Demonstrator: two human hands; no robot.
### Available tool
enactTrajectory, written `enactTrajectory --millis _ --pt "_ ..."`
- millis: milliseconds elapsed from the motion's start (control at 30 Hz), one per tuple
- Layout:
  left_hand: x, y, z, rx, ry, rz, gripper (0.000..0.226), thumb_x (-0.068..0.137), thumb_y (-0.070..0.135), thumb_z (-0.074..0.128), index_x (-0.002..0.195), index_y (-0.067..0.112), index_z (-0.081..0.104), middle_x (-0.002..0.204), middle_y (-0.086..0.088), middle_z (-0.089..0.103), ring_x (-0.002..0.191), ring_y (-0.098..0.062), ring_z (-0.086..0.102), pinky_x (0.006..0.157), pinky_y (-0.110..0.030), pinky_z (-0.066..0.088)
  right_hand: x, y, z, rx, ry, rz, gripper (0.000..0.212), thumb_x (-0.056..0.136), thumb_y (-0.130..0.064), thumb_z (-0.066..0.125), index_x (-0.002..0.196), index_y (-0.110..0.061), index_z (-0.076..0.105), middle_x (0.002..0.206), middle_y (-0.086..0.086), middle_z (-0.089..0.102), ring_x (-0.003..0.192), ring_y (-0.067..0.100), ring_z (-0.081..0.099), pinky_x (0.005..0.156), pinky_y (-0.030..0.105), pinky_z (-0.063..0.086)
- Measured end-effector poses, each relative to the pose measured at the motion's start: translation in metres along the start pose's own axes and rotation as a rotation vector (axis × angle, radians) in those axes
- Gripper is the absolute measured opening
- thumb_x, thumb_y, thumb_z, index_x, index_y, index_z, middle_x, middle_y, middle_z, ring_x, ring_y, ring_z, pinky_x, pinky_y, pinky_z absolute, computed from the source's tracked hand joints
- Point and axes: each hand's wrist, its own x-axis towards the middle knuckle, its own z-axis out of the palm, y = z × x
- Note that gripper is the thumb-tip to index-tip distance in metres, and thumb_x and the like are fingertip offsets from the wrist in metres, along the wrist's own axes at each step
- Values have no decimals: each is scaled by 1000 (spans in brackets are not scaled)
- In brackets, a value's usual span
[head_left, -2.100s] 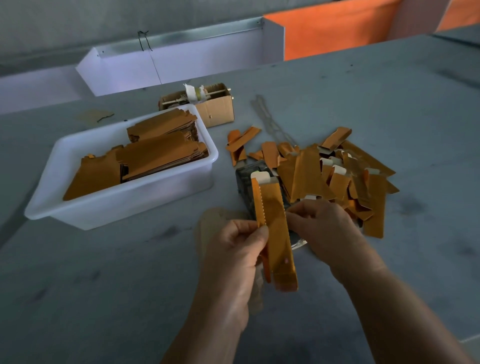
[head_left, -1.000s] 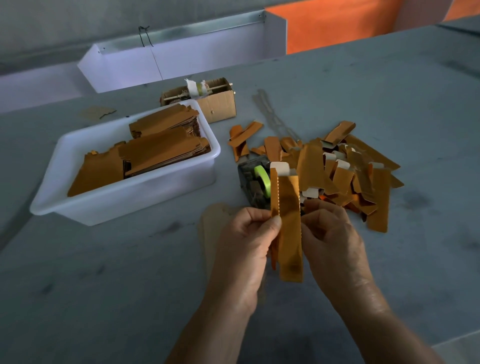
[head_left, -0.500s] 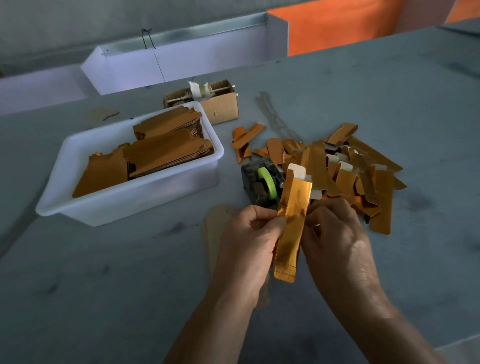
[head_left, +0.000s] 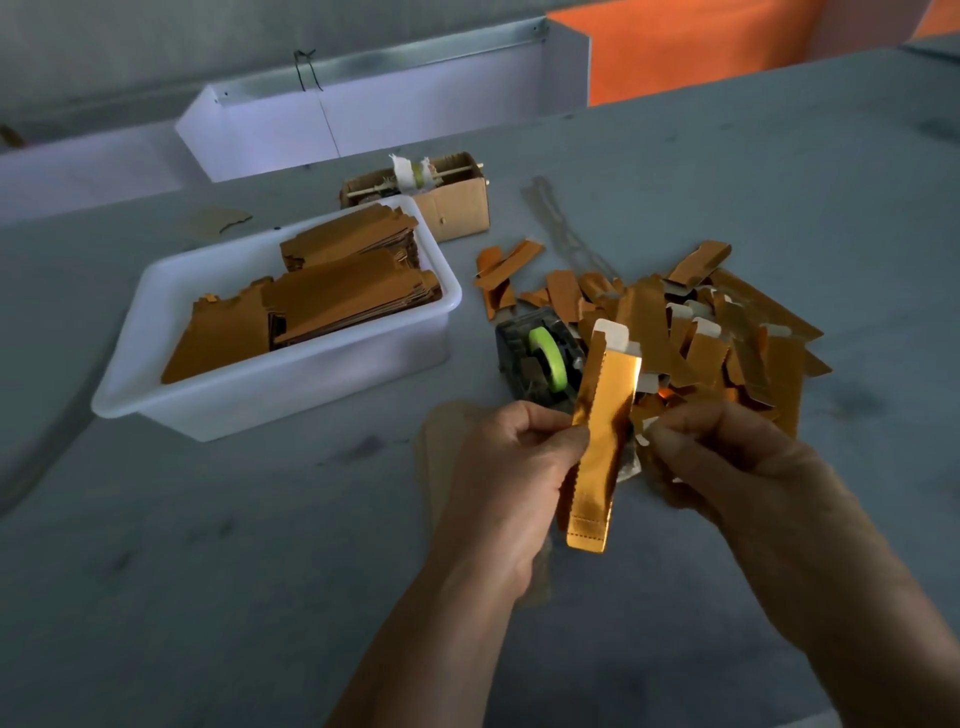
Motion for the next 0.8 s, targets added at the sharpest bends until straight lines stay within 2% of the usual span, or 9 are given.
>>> enactTrajectory --millis 67,133,200,300,400,467,567,700,800 --pt "-2 1 -1 31 -2 -1 4 85 14 69 82 13 66 62 3 69 52 -4 63 47 -17 49 -1 -6 1 -65 -107 -71 14 70 -28 58 78 -27 70 77 -2 67 68 6 61 59 24 51" --pt "-3 1 -2 64 9 -2 4 85 14 70 82 16 68 74 -2 73 67 -14 71 66 -31 61 1 -9 3 -135 -137 -129 14 73 -25 60 80 -32 70 79 -4 68 70 5 61 57 20 50" --pt "-6 1 -2 70 6 -16 6 83 12 72 80 17 69 80 -5 74 76 -21 72 77 -44 60 3 -9 4 -233 -115 -166 18 79 -18 63 82 -34 69 80 -7 69 73 7 62 57 22 49" --pt "-9 1 -4 75 -16 -39 7 82 12 72 79 17 70 84 -8 74 84 -26 71 83 -50 57 3 -10 6 -364 -116 -205 24 83 -14 62 84 -37 69 83 -9 68 76 8 63 59 23 48" --pt "-9 -1 -5 53 -25 -47 7 82 10 72 78 16 69 81 -8 74 81 -25 72 82 -48 58 2 -14 8 -492 -135 -228 39 83 -15 63 108 -44 57 85 -16 65 77 3 63 62 20 51" --pt "-11 -1 -6 30 -48 -52 5 82 10 72 79 14 69 78 -6 75 76 -22 73 80 -42 60 3 -14 9 -541 -90 -232 42 81 -18 65 112 -40 48 78 -12 65 75 -3 62 62 13 50" --pt "-13 0 -7 -12 -95 -57 4 84 9 70 82 12 68 76 -4 75 73 -17 74 74 -32 60 3 -15 12 -549 -27 -218 34 79 -20 68 98 -34 44 72 -8 65 74 -9 60 61 5 47" --pt "-15 2 -11 -51 -141 -76 2 84 8 69 82 9 69 78 -6 75 76 -19 74 76 -34 60 2 -16 15 -569 -21 -191 33 78 -21 70 85 -35 42 72 -8 63 75 -11 58 59 2 44" --pt "-16 1 -12 -49 -148 -69 12 82 18 72 86 7 69 78 -4 75 74 -16 74 77 -33 60 1 -17 18 -606 -19 -191 33 79 -22 69 83 -36 40 72 -10 62 76 -12 57 57 1 43"
